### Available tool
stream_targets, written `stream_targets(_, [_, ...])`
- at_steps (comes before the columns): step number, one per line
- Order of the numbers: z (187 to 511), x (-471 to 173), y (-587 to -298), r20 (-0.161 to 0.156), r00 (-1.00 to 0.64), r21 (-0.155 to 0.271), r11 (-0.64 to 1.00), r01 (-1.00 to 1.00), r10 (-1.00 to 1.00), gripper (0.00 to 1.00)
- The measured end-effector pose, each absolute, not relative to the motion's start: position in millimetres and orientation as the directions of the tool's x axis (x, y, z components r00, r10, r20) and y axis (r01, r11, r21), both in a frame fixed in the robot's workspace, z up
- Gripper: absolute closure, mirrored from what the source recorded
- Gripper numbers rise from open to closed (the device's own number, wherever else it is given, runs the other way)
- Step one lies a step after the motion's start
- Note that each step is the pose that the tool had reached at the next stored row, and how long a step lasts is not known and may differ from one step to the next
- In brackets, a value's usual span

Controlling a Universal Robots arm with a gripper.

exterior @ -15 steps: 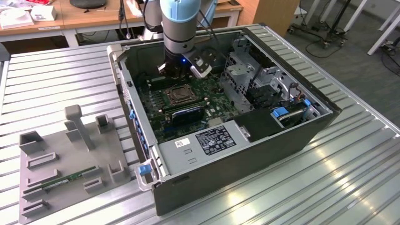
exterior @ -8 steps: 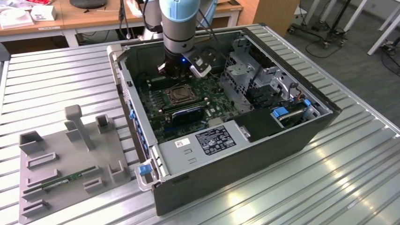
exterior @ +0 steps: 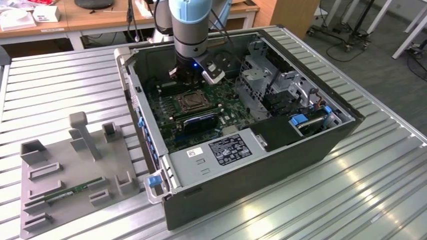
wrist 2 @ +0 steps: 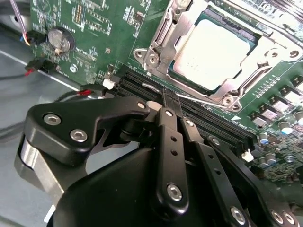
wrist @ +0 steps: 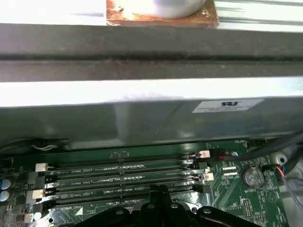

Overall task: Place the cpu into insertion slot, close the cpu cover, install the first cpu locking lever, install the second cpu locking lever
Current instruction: 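Install the first cpu locking lever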

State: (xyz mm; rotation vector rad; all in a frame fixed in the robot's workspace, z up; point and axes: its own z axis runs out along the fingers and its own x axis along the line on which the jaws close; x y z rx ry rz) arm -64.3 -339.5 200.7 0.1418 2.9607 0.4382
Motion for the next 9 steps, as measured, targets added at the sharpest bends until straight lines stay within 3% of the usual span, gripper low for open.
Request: stream_targets(9, [200.7, -65.3, -337.8, -0.129, -0.984, 0.294, 0.952, 0.08, 0.123, 0.89])
